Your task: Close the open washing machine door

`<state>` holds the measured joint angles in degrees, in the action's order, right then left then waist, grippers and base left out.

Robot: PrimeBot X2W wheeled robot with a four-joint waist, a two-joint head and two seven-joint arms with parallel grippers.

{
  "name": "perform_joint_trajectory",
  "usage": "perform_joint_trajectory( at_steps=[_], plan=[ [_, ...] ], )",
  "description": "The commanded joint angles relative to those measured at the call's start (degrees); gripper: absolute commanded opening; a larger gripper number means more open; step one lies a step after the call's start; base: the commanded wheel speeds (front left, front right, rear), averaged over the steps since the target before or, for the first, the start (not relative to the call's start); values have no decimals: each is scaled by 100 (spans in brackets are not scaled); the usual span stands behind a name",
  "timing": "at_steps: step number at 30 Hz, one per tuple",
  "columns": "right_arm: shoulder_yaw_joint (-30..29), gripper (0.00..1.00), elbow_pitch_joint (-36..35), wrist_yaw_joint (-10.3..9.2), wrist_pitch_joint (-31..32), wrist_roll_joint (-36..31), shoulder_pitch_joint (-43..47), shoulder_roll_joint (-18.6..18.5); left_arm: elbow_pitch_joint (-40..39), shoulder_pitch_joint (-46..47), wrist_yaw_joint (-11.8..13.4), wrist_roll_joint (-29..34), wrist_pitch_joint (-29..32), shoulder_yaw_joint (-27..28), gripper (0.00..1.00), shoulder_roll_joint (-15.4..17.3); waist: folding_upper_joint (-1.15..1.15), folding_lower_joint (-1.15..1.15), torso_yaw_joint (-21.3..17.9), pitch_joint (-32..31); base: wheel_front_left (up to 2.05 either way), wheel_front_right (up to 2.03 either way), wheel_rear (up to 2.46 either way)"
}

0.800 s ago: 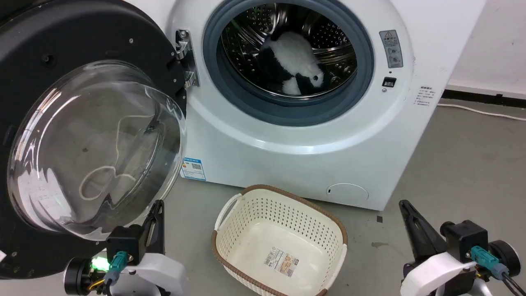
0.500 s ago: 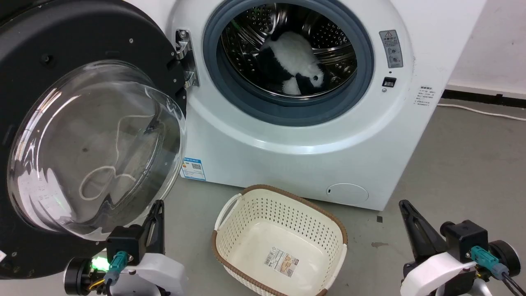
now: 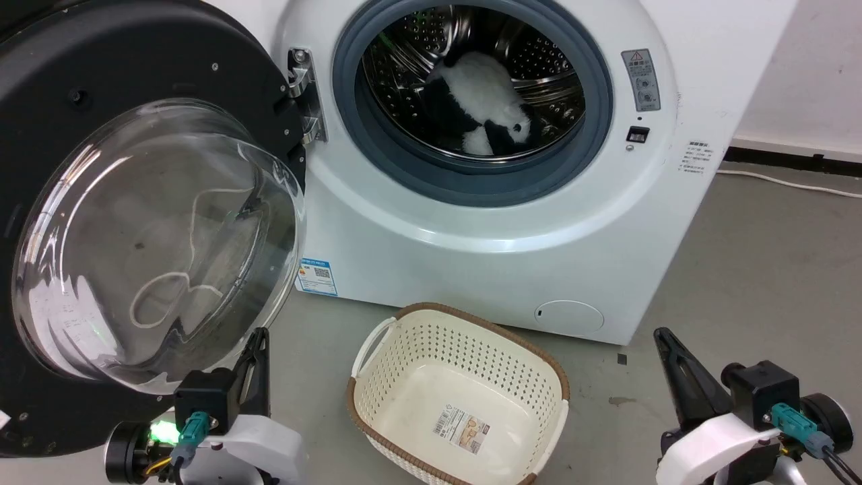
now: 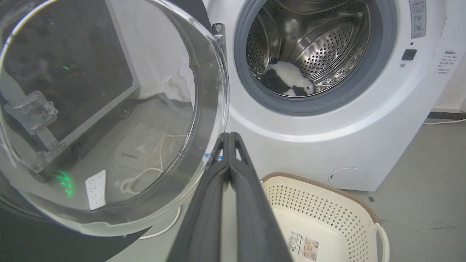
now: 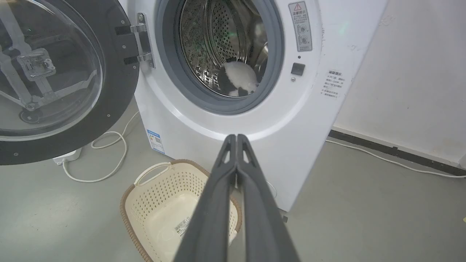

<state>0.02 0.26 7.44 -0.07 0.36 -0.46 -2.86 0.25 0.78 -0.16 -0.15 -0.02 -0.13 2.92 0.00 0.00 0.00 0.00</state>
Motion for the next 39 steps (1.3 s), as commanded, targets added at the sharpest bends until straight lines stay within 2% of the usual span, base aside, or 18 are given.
perform_joint_trajectory(
  at_steps=[1, 26, 27, 39],
  plan=[
    [-2, 0, -26, 5, 7, -36, 46, -1, -25, -78, 16, 15, 2, 13, 0, -4, 0, 0, 0, 0, 0, 0, 0],
    [-2, 0, -26, 5, 7, -36, 46, -1, -25, -78, 16, 15, 2, 13, 0, -4, 0, 0, 0, 0, 0, 0, 0],
    [-1, 100, 2, 0, 0, 2, 0, 0, 2, 0, -1, -1, 0, -1, 100, 0, 0, 0, 0, 0, 0, 0, 0],
    [49, 100, 54, 0, -118, 144, 67, 0, 65, -24, 18, -167, -117, -102, 100, 0, 0, 0, -1, 3, 0, 0, 0]
  ],
)
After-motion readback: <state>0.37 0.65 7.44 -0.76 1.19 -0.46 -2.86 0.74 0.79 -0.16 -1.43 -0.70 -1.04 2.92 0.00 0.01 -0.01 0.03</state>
